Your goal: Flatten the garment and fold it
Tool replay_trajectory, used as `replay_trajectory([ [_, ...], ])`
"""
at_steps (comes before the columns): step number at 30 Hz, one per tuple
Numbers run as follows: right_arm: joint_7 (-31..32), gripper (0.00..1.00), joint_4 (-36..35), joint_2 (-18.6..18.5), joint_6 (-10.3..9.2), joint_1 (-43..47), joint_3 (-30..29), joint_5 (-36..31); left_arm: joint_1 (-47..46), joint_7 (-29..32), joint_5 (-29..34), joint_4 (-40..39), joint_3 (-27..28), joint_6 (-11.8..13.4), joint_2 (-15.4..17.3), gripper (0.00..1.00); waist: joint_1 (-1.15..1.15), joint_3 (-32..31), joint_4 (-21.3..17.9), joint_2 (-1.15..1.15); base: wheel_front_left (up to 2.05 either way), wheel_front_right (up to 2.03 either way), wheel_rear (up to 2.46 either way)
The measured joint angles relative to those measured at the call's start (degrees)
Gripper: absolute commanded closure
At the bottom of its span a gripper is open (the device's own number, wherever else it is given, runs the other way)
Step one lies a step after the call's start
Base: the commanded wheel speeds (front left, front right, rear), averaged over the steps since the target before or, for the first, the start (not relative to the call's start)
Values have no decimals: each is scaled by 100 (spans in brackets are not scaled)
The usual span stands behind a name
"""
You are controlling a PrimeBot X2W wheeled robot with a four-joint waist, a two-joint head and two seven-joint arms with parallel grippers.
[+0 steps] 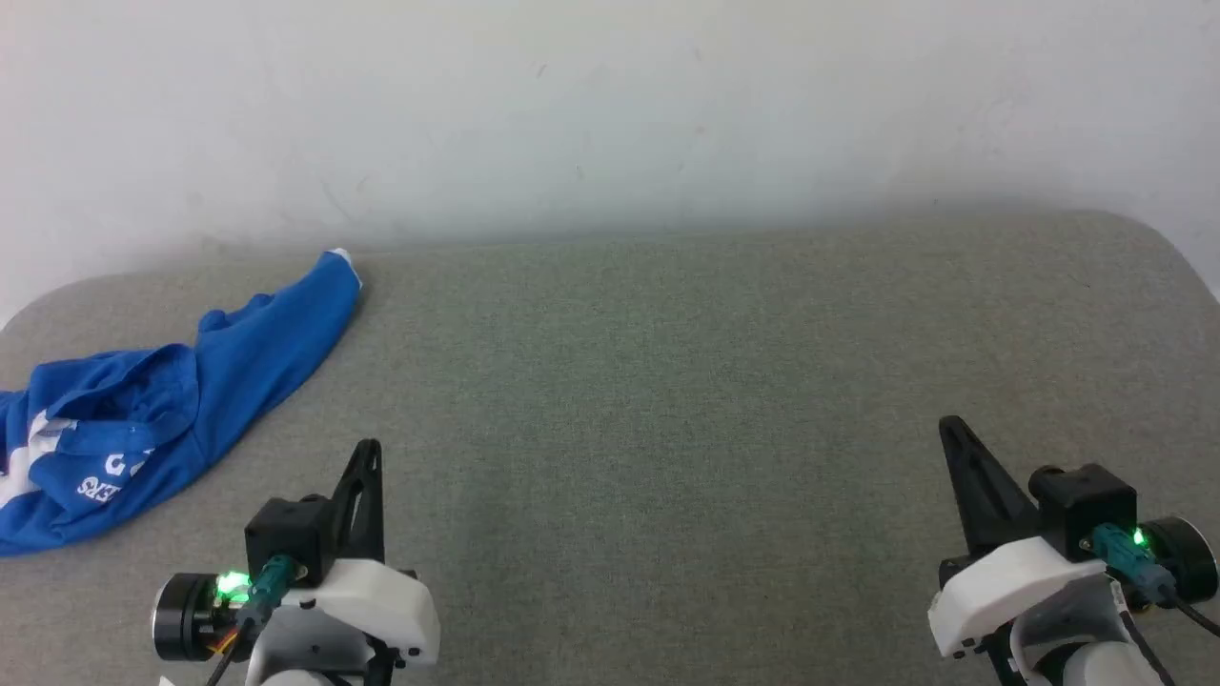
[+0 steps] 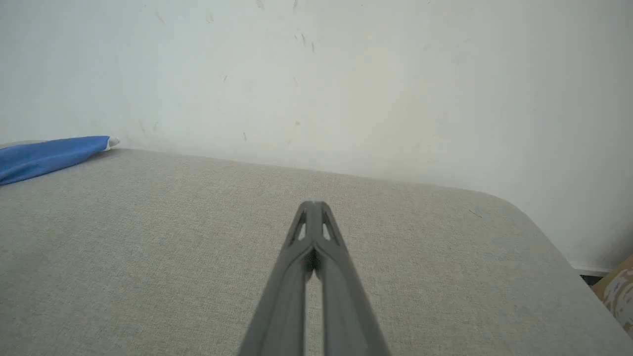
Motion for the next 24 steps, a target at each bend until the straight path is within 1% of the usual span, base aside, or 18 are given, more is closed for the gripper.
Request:
replay_trajectory([
  [24,0,100,0,0,0,-1,0,0,0,0,0,0,0,0,0,100,0,0,0,0,0,0,0],
])
